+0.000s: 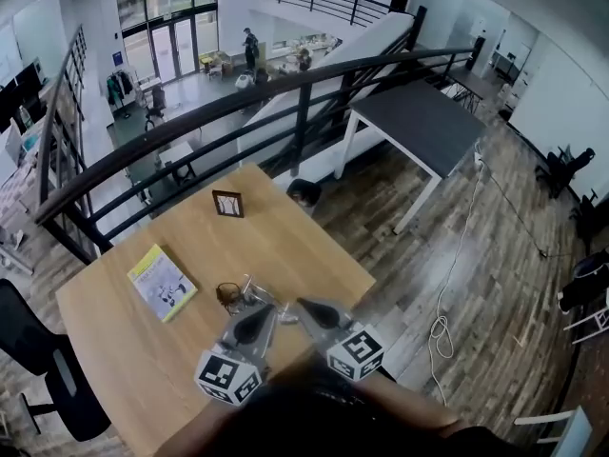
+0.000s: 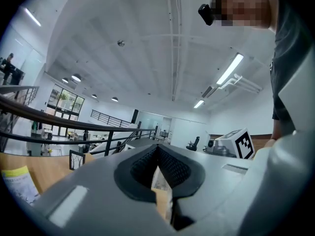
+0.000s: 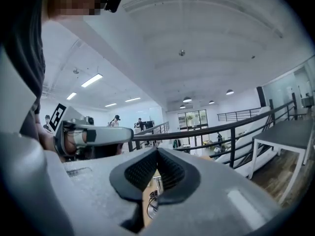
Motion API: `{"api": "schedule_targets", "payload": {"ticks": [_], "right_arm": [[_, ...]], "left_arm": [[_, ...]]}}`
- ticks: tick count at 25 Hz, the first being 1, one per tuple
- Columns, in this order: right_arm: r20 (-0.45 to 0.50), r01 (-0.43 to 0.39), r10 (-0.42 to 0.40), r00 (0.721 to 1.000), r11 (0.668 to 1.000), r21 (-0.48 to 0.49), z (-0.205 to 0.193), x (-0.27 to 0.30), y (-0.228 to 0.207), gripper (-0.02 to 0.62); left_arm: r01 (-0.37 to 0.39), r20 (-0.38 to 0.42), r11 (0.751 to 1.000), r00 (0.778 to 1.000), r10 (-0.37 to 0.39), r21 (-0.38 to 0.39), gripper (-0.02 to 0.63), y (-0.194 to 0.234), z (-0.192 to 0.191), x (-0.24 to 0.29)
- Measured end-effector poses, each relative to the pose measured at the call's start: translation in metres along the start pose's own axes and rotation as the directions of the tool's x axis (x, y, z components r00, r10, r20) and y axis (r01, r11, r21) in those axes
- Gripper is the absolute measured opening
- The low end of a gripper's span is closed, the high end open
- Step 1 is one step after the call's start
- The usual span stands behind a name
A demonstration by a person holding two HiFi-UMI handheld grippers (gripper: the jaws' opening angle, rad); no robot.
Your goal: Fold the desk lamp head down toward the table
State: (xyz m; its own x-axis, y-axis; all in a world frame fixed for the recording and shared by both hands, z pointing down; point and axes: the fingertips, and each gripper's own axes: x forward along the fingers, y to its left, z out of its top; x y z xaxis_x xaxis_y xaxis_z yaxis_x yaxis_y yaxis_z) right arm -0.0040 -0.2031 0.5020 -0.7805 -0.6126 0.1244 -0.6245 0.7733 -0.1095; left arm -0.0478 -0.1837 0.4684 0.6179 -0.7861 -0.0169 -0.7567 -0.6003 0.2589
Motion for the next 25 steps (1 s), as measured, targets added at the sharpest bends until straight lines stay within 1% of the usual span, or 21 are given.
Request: {"api": "schedule_targets", "payload": {"ticks": [3, 7, 10, 14, 16, 19, 23, 25], "right_arm": [[0.018, -0.002, 0.002, 1.0, 1.0, 0.002, 0.009, -0.007, 0.009, 0.003], [0.019, 0.003, -0.003, 1.0, 1.0, 0.016, 0.009, -0.02, 0.013, 0.003], [0.027, 0.01, -0.011, 1.0, 1.0, 0.03, 0.007, -0.032, 0.015, 0.003], [0.076, 0.052, -0.053, 0.996, 0.999, 0.015, 0.017, -0.053, 0.019, 0.003], [0.092, 0.052, -0.054, 0.994, 0.998, 0.018, 0.02, -0.068, 0.025, 0.003], [0.092, 0.035, -0.037, 0.995, 0.999, 0.023, 0.017, -0.096, 0.039, 0.003], [0.081, 0.028, -0.031, 0.996, 0.999, 0.04, 0.002, -0.141, 0.057, 0.003], [0.08, 0.032, -0.036, 0.996, 0.998, 0.048, -0.007, -0.165, 0.066, 0.003]], "left_arm": [[0.016, 0.007, 1.0, 1.0, -0.016, 0.003, 0.002, -0.005, -0.002, 0.001], [0.027, 0.012, 1.0, 1.0, -0.027, 0.005, 0.002, -0.014, -0.005, 0.002], [0.019, 0.014, 1.0, 1.0, -0.02, 0.01, 0.002, -0.022, -0.006, -0.003], [-0.001, 0.018, 1.0, 1.0, 0.001, 0.017, 0.002, -0.034, -0.007, -0.009], [-0.005, 0.013, 1.0, 1.0, 0.005, 0.017, 0.002, -0.049, -0.011, -0.012], [0.004, 0.007, 1.0, 1.0, -0.004, 0.02, 0.002, -0.081, -0.02, -0.016], [0.024, -0.003, 1.0, 1.0, -0.024, 0.018, 0.002, -0.131, -0.037, -0.026], [0.027, -0.005, 0.999, 1.0, -0.027, 0.029, 0.002, -0.157, -0.045, -0.037]]}}
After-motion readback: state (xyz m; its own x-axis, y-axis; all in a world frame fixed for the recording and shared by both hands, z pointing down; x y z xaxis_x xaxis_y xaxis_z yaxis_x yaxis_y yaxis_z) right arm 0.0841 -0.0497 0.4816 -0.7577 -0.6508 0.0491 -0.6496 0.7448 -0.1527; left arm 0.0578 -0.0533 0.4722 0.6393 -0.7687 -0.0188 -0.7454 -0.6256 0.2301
